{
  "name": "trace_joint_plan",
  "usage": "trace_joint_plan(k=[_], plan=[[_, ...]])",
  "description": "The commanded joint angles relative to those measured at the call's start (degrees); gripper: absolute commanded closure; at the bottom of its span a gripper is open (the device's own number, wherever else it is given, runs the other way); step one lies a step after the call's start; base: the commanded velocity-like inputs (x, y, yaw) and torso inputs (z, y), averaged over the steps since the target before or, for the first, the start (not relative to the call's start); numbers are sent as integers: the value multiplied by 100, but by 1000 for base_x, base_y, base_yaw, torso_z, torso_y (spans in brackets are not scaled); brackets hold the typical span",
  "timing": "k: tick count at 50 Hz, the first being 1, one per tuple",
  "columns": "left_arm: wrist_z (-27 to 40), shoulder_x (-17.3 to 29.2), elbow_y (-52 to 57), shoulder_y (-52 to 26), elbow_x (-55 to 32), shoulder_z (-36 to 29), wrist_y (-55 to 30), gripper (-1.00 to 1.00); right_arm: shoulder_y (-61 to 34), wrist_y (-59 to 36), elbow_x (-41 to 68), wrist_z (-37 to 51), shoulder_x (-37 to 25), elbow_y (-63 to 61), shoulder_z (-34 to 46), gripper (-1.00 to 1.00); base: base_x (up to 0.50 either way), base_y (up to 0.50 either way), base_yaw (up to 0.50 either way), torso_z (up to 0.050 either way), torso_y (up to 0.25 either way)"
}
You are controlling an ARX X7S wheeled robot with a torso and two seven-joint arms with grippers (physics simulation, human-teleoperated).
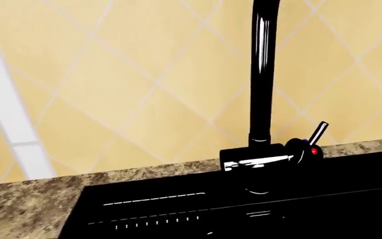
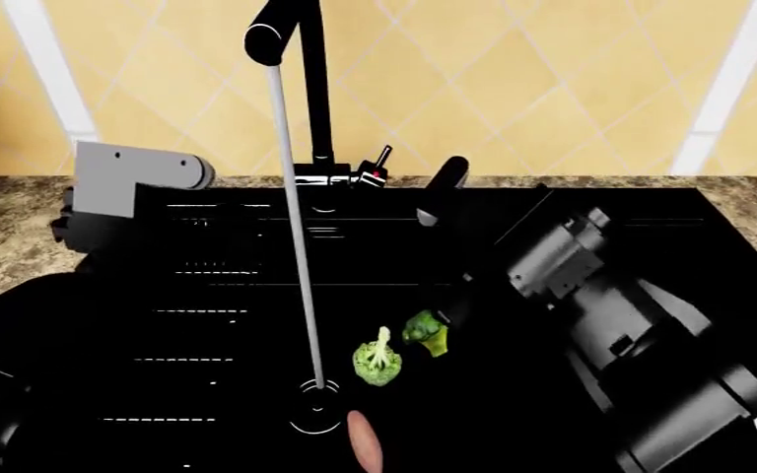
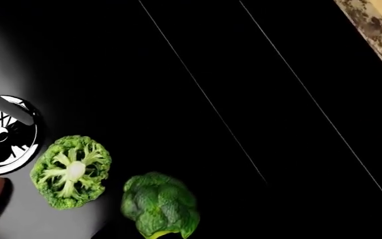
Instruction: Pick the sweet potatos and broccolis from the sink and place them in one bowl. Place the broccoli in the other bowl. Then turn off the sink faucet.
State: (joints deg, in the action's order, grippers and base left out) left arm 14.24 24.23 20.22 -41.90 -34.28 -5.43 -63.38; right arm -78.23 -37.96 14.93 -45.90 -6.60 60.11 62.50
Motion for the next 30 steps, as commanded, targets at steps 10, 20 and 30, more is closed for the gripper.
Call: trace_joint_plan(k=[10, 20, 30], plan=[[-69, 274, 624, 151, -254, 267, -53, -100, -68, 1006, -321, -489, 609, 1469, 370, -100, 0, 0, 0, 0, 0], [-24, 409, 830, 270, 0, 117, 254, -100, -71, 1068, -349, -553, 606, 1459, 320, -100, 0, 0, 0, 0, -22], [147, 278, 876, 215, 17, 27, 165, -100, -73, 1015, -407, -754, 617, 1462, 339, -100, 0, 0, 0, 0, -101]])
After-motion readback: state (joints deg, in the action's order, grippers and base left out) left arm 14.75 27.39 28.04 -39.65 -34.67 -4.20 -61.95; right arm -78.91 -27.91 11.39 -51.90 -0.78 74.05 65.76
